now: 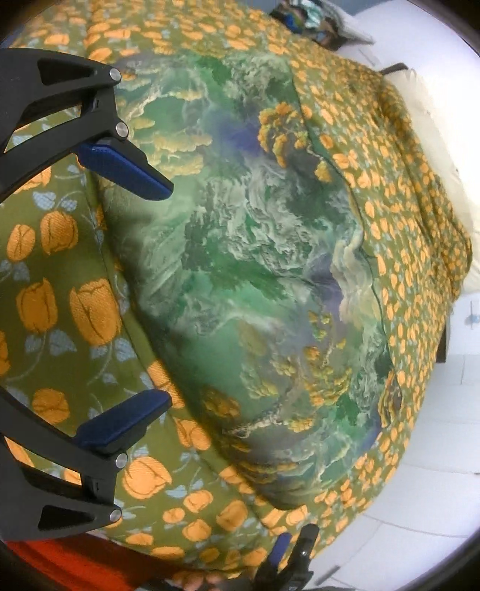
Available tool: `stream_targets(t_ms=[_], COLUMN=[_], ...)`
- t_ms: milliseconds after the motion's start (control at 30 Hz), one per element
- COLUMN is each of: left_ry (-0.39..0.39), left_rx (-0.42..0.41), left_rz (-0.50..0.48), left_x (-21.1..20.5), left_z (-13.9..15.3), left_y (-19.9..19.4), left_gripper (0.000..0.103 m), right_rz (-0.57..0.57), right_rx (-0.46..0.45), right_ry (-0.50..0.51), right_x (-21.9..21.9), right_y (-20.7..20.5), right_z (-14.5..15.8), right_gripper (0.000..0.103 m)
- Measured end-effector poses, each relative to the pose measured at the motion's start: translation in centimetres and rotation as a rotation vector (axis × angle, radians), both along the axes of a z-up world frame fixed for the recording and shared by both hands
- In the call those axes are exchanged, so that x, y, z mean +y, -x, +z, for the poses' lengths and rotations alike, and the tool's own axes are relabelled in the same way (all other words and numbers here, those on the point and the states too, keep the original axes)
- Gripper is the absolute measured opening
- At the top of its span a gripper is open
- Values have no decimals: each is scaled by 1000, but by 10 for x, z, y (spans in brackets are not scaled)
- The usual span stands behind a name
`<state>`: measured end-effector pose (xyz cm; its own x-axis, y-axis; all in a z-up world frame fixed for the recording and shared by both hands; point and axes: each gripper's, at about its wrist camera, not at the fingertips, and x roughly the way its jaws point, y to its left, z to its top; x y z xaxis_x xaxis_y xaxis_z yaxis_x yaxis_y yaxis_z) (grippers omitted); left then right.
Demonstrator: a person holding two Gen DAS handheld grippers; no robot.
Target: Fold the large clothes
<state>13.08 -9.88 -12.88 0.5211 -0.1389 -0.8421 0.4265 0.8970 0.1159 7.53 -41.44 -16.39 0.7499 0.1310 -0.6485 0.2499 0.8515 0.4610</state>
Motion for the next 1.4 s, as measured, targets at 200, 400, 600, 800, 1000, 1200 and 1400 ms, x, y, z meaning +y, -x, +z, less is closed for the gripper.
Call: stream_targets(t_ms=[200, 400, 600, 800, 1000, 1200, 1400], left_ry=[-16, -41, -39, -58, -64, -87, -82], left_rx=[6, 4, 3, -13, -10, -15, -19], left_rz=[53, 103, 129, 125, 133, 134, 133], left_x=[2, 13, 20, 18, 18, 15, 15], left_z=[-1, -5, -8, -8, -10, -12, -11], left_y=[-2, -2, -3, -1, -2, -2, -1], left_gripper=[102, 102, 102, 102, 102, 102, 102], right_rz=[11, 51, 94, 98, 103, 92, 95], right_rx=[4, -1, 8, 11, -12, -7, -5], right_ry=[27, 73, 130, 141, 95, 62, 53], right_x=[6, 18, 30, 31, 27, 24, 24], right_y=[-1, -5, -9, -8, -6, -6, -6], right_z=[0, 2, 3, 1, 1, -1, -2], right_gripper=[103, 103, 103, 103, 103, 103, 103])
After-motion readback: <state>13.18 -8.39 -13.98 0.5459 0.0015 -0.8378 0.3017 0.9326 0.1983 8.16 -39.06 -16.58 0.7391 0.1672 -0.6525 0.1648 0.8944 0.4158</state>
